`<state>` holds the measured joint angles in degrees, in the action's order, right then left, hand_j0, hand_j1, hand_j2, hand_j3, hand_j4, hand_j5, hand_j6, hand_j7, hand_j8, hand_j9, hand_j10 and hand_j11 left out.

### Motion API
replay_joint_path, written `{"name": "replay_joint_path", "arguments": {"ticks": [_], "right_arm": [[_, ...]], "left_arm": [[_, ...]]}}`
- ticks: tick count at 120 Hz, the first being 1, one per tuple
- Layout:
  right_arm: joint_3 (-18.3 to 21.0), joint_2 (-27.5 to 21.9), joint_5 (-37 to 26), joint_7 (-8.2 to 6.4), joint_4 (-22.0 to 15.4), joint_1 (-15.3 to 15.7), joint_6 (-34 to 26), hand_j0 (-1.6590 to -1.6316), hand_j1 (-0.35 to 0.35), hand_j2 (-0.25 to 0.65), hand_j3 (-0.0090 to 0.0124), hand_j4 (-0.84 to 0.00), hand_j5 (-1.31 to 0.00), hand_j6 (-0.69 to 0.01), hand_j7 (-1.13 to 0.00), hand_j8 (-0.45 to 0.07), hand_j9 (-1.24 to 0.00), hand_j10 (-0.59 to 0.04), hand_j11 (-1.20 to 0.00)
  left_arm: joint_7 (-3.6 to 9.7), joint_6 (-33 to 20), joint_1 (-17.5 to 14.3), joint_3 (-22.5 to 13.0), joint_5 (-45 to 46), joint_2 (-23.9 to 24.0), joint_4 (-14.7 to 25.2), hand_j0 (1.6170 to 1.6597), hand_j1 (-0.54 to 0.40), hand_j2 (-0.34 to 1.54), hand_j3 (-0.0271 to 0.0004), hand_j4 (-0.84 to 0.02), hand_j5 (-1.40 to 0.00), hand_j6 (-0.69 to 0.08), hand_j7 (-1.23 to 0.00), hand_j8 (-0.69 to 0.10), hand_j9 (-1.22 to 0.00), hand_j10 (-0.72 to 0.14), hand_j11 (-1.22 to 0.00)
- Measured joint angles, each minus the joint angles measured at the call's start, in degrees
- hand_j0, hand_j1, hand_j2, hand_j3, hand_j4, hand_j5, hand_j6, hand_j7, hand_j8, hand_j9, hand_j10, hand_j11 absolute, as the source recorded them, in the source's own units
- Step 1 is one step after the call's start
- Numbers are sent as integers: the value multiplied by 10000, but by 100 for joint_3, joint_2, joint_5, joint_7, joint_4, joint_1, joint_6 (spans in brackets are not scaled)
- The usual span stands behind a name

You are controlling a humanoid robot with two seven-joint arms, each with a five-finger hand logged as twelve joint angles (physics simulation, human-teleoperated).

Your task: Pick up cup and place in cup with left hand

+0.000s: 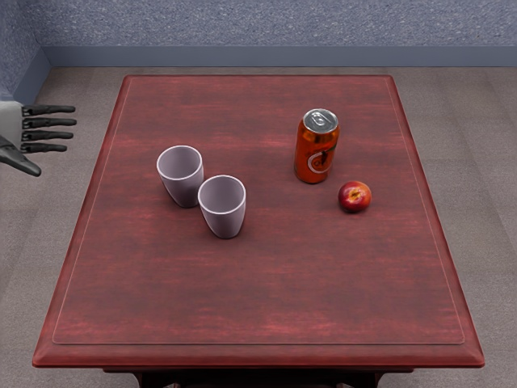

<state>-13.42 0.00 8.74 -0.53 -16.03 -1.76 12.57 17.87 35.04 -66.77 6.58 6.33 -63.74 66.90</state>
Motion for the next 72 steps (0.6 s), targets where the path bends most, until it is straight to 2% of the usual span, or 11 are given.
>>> {"name": "replay_joint_path", "arguments": {"ticks": [8,16,20,30,37,44,54,64,72], "right_arm": [[-2,0,2,-5,-1,12,1,-16574,-3487,-2,0,1,1,10,0,7,1,5,1],[2,0,3,-3,1,17,1,-16575,-3488,-2,0,0,1,10,0,7,1,5,1],[3,0,4,-2,2,19,1,-16576,-3488,-2,0,-1,1,8,0,6,1,4,0],[4,0,4,-1,3,23,0,-16578,-3488,-2,0,-1,1,7,0,5,1,4,0],[5,0,4,0,3,24,0,-16578,-3488,-2,0,0,1,9,0,6,1,4,1],[6,0,5,0,3,25,0,-16579,-3489,-2,0,1,1,10,0,7,1,5,1],[6,0,4,0,3,26,0,-16580,-3489,-2,0,0,1,9,0,7,1,5,1],[6,0,2,0,4,26,0,-16580,-3489,-2,0,0,1,9,0,6,1,4,1],[6,0,3,-1,3,26,0,-16580,-3489,-3,0,-2,0,4,0,3,0,2,0]], "left_arm": [[21,0,-21,6,4,65,0,16573,3490,-4,0,4,2,5,2,4,2,3,2],[73,1,-191,13,-25,90,1,16575,3491,-5,0,5,2,6,2,5,2,3,2],[195,0,-289,19,-64,131,2,16576,3491,-2,0,7,2,8,2,7,2,4,2],[494,0,-359,34,-187,577,5,16578,3490,-2,0,7,2,8,1,7,2,4,2],[690,0,-699,39,-436,771,19,16578,3490,-4,0,2,1,3,1,3,1,1,2],[813,0,-883,43,-798,936,74,16579,3488,-7,0,-4,-1,-4,0,-4,0,-4,0],[922,0,-1161,43,-1291,956,451,16579,3461,-2,0,-33,-32,-34,-31,-33,-31,-31,-30],[1070,-1,-1659,48,-2001,992,1075,16580,3442,2,0,-54,-54,-57,-53,-55,-53,-52,-52],[1184,-1,-1765,63,-2676,1487,1387,16580,3434,9,0,-62,-67,-63,-66,-63,-65,-60,-65]]}}
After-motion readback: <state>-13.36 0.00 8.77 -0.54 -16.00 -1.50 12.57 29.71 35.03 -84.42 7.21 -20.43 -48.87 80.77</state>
